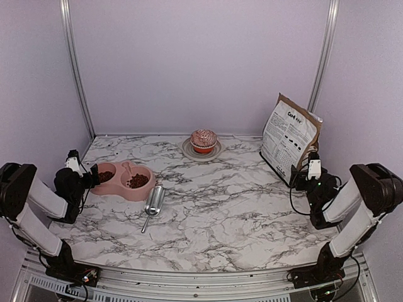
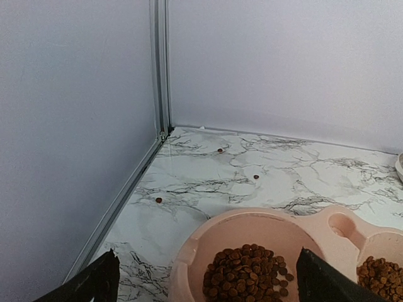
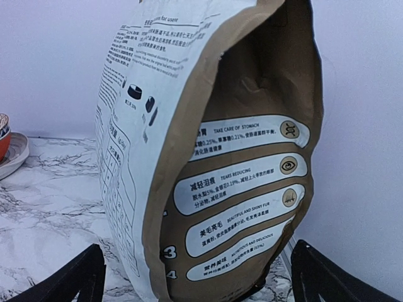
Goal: Serve the pet food
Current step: Reset both arms
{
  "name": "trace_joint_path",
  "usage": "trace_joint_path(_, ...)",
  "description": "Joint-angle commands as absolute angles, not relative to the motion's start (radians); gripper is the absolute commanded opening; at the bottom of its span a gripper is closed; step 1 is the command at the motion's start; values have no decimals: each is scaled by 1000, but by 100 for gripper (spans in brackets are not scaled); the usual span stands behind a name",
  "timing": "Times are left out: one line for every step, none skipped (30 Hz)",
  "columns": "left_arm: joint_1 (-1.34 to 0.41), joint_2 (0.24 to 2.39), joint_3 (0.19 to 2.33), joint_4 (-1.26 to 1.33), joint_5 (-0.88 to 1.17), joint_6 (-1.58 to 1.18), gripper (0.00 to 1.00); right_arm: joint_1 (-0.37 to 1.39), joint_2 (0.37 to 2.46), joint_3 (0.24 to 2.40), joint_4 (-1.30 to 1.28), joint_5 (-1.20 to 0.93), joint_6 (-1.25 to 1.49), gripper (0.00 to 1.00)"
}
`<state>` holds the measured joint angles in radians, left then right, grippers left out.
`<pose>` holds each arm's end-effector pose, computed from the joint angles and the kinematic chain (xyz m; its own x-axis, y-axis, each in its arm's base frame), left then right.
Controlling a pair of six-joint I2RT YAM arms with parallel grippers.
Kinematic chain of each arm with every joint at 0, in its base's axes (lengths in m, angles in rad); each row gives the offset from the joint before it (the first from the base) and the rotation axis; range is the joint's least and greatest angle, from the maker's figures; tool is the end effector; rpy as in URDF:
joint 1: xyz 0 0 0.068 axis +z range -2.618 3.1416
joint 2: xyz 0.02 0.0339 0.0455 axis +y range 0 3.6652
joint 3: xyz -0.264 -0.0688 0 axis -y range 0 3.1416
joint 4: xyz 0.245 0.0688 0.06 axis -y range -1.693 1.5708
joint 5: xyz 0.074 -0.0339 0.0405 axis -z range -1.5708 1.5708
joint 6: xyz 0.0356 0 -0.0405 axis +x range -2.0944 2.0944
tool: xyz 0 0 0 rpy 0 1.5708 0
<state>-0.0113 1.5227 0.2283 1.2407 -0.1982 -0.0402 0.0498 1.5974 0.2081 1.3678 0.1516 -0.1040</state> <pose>0.2407 0.0043 0.1520 -0.0462 -0.0389 -0.9982 -0.1875 0.9818 -0.0296 0.2394 0.0065 0.1449 -0.0319 -0.1043 -0.9940 0.0988 0.9893 -0.1070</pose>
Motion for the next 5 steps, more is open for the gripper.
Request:
trace_joint_path(-9, 1528, 245, 1251, -190, -35, 99, 41, 1597, 226, 1359, 164, -94, 100)
trace_joint_path(-9, 1528, 245, 1250, -191, -35, 99, 40, 1597, 226, 1359, 164, -94, 100)
trace_joint_path(-9, 1527, 245, 1250, -190, -35, 99, 40, 1597, 227, 1359, 164, -93, 100)
trace_joint_path(-9, 1528, 245, 1251, -190, -35, 99, 40, 1598, 227, 1359, 164, -92, 100)
trace_joint_path(-9, 1528, 245, 1251, -191, -35, 99, 40, 1597, 227, 1358, 163, -92, 100)
